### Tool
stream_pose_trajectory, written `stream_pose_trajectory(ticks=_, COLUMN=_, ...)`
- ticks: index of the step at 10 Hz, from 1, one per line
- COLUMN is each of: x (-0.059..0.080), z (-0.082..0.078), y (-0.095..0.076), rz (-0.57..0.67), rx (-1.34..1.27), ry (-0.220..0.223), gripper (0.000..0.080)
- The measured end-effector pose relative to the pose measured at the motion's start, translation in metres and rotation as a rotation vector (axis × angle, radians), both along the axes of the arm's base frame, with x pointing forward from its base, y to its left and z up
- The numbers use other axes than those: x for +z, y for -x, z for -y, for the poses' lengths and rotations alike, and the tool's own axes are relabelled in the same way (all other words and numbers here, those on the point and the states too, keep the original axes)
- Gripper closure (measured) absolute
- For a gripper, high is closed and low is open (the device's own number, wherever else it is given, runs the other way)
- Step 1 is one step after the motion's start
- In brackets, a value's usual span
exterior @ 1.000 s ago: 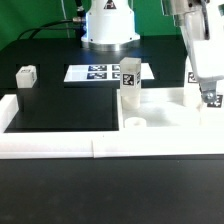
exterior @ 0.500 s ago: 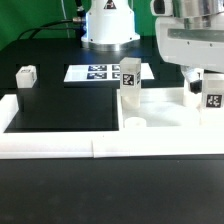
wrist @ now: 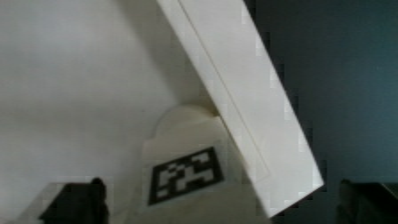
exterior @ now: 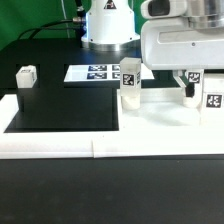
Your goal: Assemble square table
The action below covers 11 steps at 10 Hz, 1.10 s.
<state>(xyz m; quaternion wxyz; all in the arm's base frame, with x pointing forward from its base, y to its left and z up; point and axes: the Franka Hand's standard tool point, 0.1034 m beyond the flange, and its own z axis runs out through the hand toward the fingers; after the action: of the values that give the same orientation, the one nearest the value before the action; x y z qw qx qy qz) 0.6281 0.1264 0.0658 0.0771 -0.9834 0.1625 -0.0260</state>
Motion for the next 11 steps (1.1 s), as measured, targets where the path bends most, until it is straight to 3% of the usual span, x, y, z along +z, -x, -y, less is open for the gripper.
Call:
stream_pose_trajectory(ticks=1, x=0.0, z=0.001, y=0.0, rz=0.0, rx=-0.004, ry=-0.001, gripper=0.015)
stream_pose_trajectory(ticks=3, x=0.0, z=0.001, y=0.0, rz=0.0, rx=-0.004, ry=-0.001, gripper=0.0393)
stream_pose_trajectory(ticks=4, x=-0.002, z=0.009, y=0.001, rz=-0.004, rx=-0.01, ry=0.009, gripper=0.0495)
stream_pose_trajectory(ticks=7, x=-0.003, z=0.014, y=0.0, rz=-0.026, rx=-0.136, ry=-0.001, gripper=0.0511)
stream_pose_trajectory(ticks=9, x=-0.004, z=0.018, y=0.0, rz=-0.061, rx=-0.375, ry=-0.06, gripper=0.0511)
stream_pose_trajectory(ticks=11, x=-0.004, z=0.017, y=0.0, rz=-0.097, rx=-0.574, ry=-0.085, gripper=0.0511)
